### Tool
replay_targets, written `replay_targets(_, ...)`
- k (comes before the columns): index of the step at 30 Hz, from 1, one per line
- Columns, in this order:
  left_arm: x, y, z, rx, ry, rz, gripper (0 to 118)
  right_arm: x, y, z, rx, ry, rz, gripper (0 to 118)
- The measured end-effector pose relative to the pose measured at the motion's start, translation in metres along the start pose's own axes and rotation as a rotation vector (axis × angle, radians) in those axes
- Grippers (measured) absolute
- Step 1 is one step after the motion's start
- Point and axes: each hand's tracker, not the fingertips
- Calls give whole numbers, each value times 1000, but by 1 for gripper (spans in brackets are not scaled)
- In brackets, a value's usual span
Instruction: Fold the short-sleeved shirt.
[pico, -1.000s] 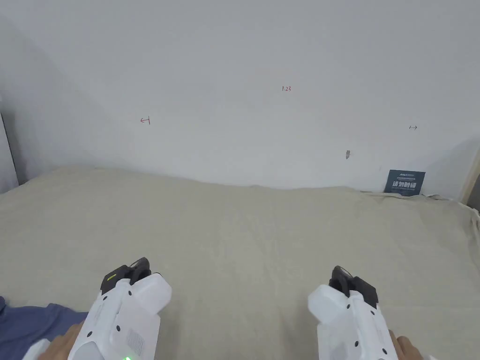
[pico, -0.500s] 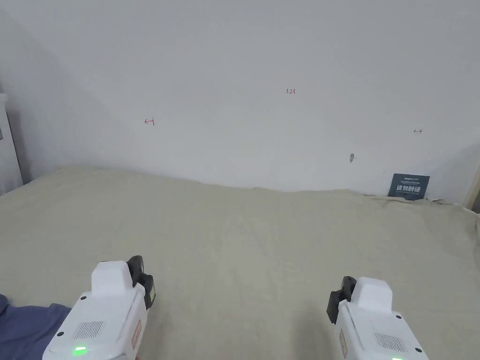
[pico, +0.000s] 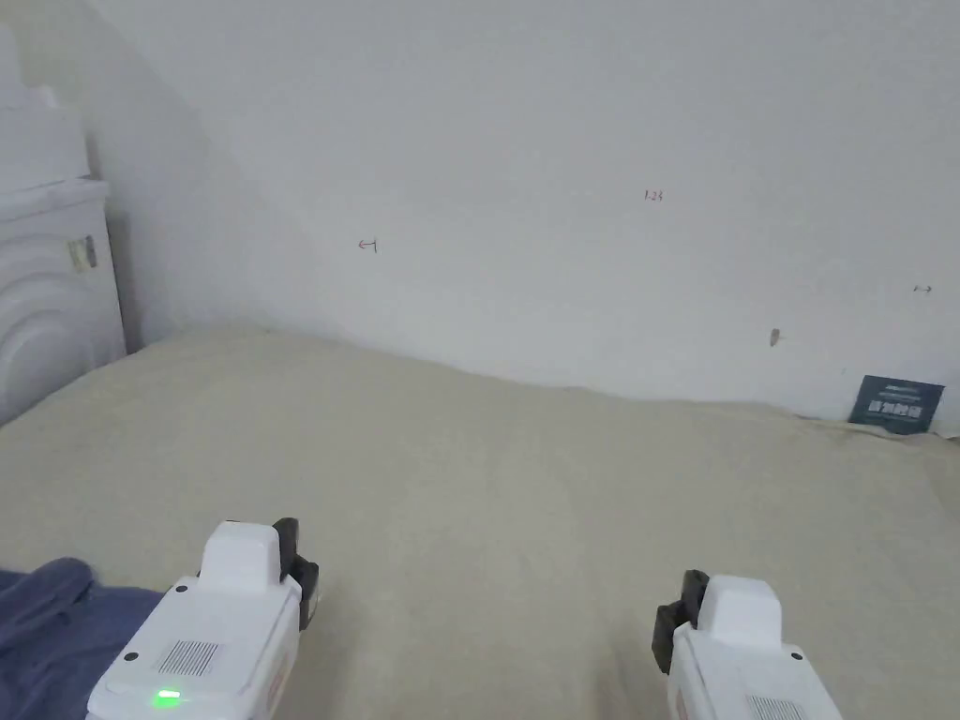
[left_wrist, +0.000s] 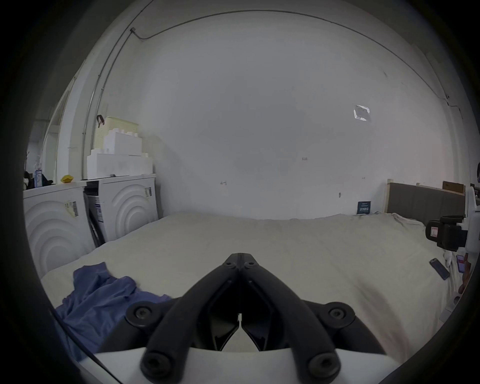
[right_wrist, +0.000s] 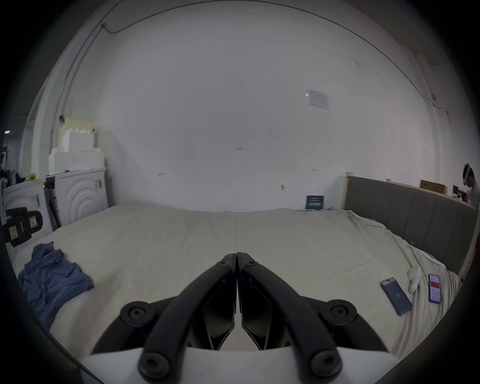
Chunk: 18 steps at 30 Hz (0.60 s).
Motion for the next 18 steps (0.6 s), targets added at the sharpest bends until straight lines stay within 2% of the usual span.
replay_targets(10,-97,-15,16,-108,171,63,0,-92,2,-24,-10,157,5,1)
replay_targets(15,-170,-38,10,-291,197,289,0,-124,0,-38,-42,218,31,1)
replay_targets(18,-215,-62,-5,-490,228,365,0,-139,-1,-39,-61,242,47,1)
